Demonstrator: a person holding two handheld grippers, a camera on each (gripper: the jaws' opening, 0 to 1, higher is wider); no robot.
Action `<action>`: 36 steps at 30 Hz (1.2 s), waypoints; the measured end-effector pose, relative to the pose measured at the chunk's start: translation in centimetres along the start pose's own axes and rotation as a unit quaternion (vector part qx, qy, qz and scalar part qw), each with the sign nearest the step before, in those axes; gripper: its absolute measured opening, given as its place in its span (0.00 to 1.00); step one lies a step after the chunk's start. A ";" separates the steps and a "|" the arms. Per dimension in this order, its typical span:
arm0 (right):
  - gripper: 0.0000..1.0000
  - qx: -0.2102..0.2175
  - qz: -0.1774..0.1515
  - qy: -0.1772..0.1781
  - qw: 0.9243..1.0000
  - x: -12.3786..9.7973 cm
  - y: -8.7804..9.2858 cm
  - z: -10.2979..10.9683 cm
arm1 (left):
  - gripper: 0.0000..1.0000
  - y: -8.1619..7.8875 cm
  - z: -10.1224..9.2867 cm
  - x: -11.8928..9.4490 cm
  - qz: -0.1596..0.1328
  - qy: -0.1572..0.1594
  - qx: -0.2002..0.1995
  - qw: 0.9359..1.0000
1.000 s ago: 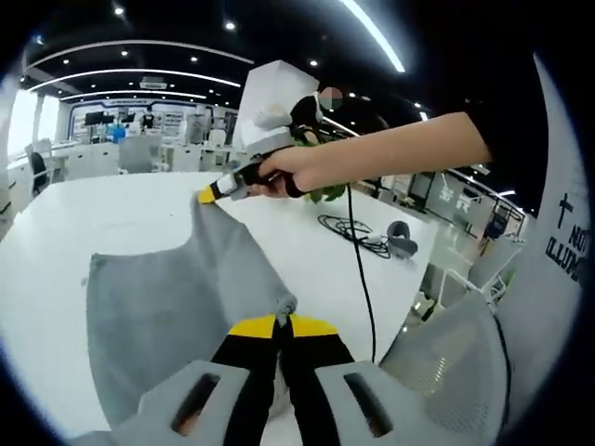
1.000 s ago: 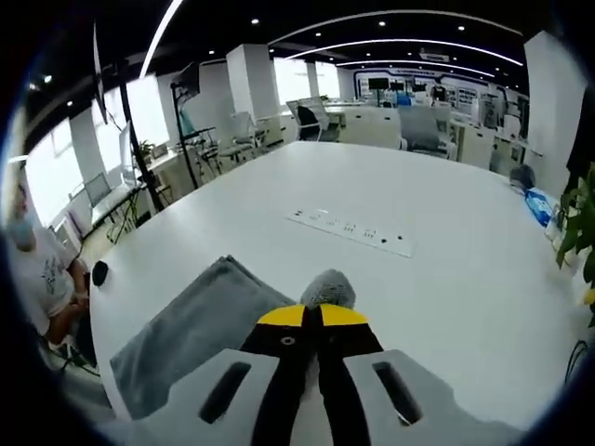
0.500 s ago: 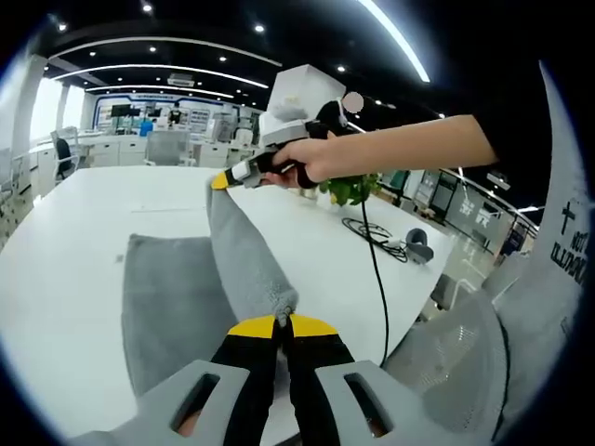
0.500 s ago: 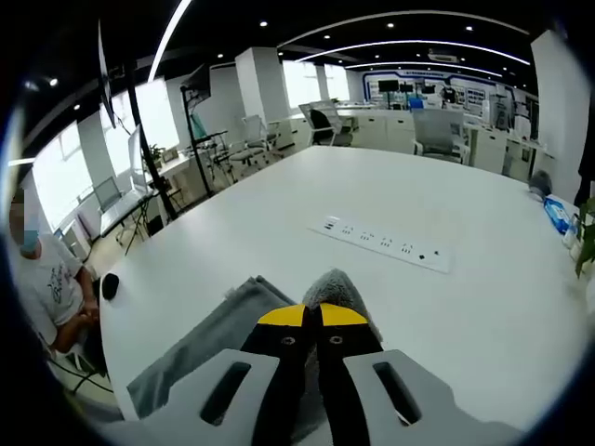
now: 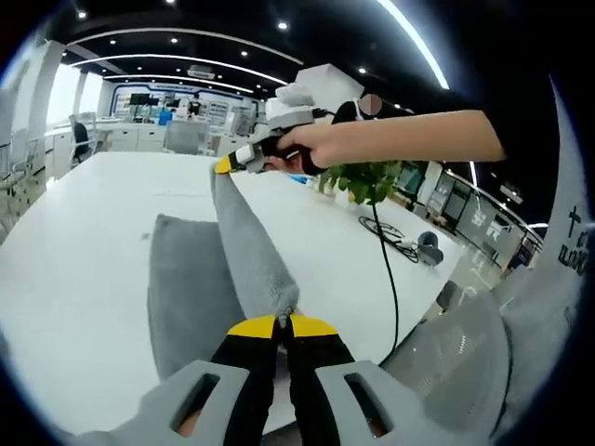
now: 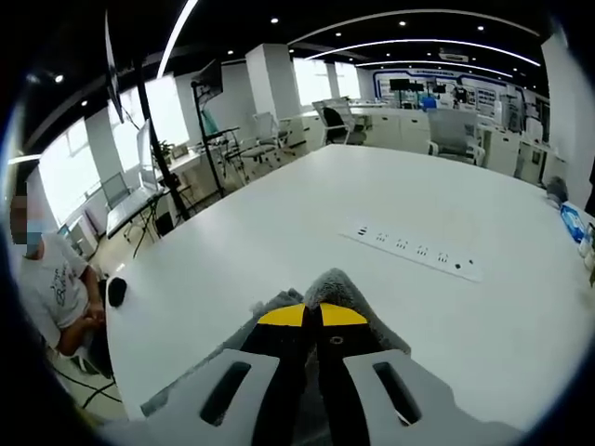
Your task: Fold the towel on the table until its edges align and the towel forms a compact rectangular stack.
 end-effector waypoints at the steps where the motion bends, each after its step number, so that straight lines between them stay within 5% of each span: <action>1: 0.00 -0.001 0.001 -0.002 1.000 0.2 0.0 0.5 | 0.03 0.1 0.3 -0.1 0.001 -0.002 -0.003 1.000; 10: 0.00 -0.009 0.016 -0.014 1.000 3.1 -0.4 1.4 | 0.04 0.8 2.1 -0.5 0.010 -0.016 -0.043 0.999; 13: 0.00 -0.012 0.029 -0.017 0.999 4.1 0.1 1.9 | 0.04 1.8 2.9 -0.2 0.045 -0.018 -0.058 0.997; 23: 0.00 0.000 0.055 -0.019 0.998 6.9 1.7 1.5 | 0.04 3.6 5.4 0.7 0.071 -0.031 -0.077 0.994; 36: 0.01 -0.001 0.084 -0.027 0.996 10.3 3.4 1.3 | 0.03 5.0 6.2 1.4 0.097 -0.043 -0.102 0.989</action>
Point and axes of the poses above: the point that each gripper's makers call its tool centre point, and the gripper's own axes: x roughly forward along the fingers, z roughly to its left, y roughly out of its underside, the point moved 8 cm from there along -x, roughly backward along the fingers, and after that the axes turned 14 degrees about -y, right-handed, at the moved point
